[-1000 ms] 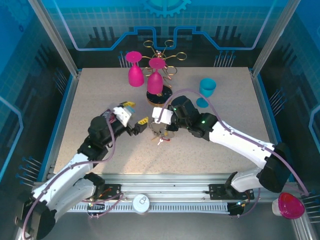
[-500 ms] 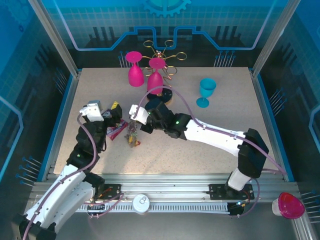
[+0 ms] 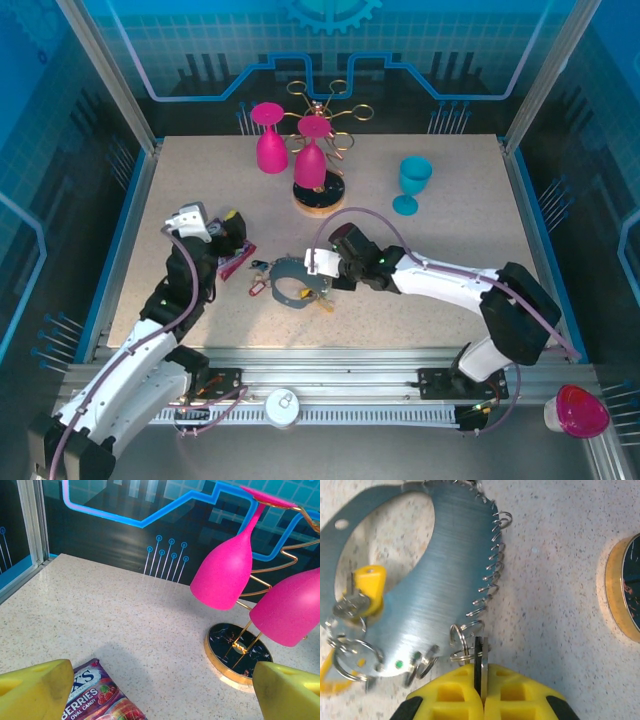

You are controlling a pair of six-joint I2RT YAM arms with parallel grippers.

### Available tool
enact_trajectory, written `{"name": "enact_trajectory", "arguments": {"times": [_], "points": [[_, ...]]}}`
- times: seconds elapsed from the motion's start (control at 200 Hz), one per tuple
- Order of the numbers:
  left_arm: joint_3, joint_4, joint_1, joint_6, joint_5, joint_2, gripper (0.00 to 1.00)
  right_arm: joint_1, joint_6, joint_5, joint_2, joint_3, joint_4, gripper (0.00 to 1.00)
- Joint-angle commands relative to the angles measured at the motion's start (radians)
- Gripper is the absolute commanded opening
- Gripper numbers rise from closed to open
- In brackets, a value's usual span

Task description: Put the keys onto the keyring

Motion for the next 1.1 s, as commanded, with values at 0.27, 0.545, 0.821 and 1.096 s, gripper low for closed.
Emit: {"name": "enact_trajectory", "arguments": {"times": [0.27, 0.545, 0.821, 1.096], "points": [[-0.036, -0.012, 0.013, -0.045, 0.01, 0.038, 0.92, -0.004, -0.123, 0.254, -0.024, -0.115, -0.068, 0.04], [-0.052, -0.007, 0.016, -0.032, 0.001, 0.044, 0.93, -0.004, -0.159, 0.38, 0.049, -0.127, -0.103, 0.1], [-0.058, -0.003, 0.022, 0.021, -0.028, 0.065, 0.93, -0.06, -0.152, 0.44, 0.104, -0.105, -0.148, 0.29], [-0.061, 0.029, 0.061, 0.085, -0.031, 0.116, 0.94, -0.159, -0.045, 0.445, -0.002, -0.119, -0.125, 0.37]]}}
